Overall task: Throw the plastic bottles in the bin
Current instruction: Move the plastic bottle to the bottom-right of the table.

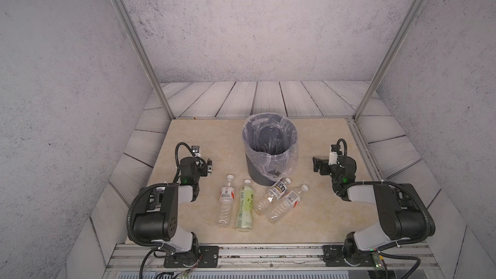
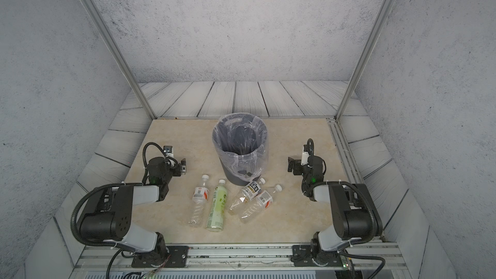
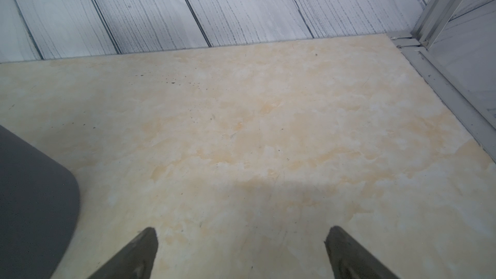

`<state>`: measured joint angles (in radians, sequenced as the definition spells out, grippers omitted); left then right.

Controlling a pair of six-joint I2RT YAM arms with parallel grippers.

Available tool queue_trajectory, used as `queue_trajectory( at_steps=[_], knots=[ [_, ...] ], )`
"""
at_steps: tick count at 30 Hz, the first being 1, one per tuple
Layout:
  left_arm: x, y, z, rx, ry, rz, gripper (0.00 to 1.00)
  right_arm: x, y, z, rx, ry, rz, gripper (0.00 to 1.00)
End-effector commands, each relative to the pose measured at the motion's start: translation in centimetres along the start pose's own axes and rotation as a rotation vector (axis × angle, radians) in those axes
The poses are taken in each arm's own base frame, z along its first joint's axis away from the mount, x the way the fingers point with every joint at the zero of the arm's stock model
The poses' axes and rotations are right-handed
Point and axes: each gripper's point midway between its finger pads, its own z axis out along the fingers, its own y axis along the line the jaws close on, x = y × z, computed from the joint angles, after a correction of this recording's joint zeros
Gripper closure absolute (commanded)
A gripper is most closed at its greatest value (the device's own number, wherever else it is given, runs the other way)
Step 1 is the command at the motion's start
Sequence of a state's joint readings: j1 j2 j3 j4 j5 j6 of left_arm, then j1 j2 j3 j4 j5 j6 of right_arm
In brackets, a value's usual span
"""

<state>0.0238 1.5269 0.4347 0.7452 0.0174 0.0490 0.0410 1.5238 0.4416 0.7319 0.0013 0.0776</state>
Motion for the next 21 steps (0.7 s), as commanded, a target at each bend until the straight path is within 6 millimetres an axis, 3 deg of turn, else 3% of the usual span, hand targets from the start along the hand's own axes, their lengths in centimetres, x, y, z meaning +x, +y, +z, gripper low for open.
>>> queue_trajectory(
  at_steps=[1,4,6,11,15,18,21],
  knots=[
    [-2.3,1.2,-0.3,-0.057,-0.052,-0.039,0.07,-2.0,-0.2,0.3,0.026,0.012,0.015,0.00],
    [-3.2,1.9,-0.7,-0.099,-0.007,-0.043,0.09,-4.4,0.0,-0.2,0.033,0.059,0.007,0.00],
    [-4.6,3.6,-1.7,-0.211,-0.005,-0.073,0.10,-5.9,-1.1,-1.1,0.114,0.079,0.024,0.00],
    [-10.8,5.5,-5.8,-0.302,-0.136,-0.277,0.11,-7.3,-3.6,-4.6,0.285,0.122,0.221,0.00],
    [-16.2,4.4,-8.2,-0.212,-0.147,-0.381,0.13,-6.5,-2.7,-7.6,0.291,0.208,0.390,0.00],
    [-19.7,2.5,-9.7,-0.093,-0.130,-0.397,0.14,-6.5,-2.1,-10.3,0.312,0.261,0.389,0.00],
    [-21.1,0.5,-11.3,0.020,-0.102,-0.371,0.14,-6.8,-1.3,-13.3,0.282,0.272,0.412,0.00]
  ],
)
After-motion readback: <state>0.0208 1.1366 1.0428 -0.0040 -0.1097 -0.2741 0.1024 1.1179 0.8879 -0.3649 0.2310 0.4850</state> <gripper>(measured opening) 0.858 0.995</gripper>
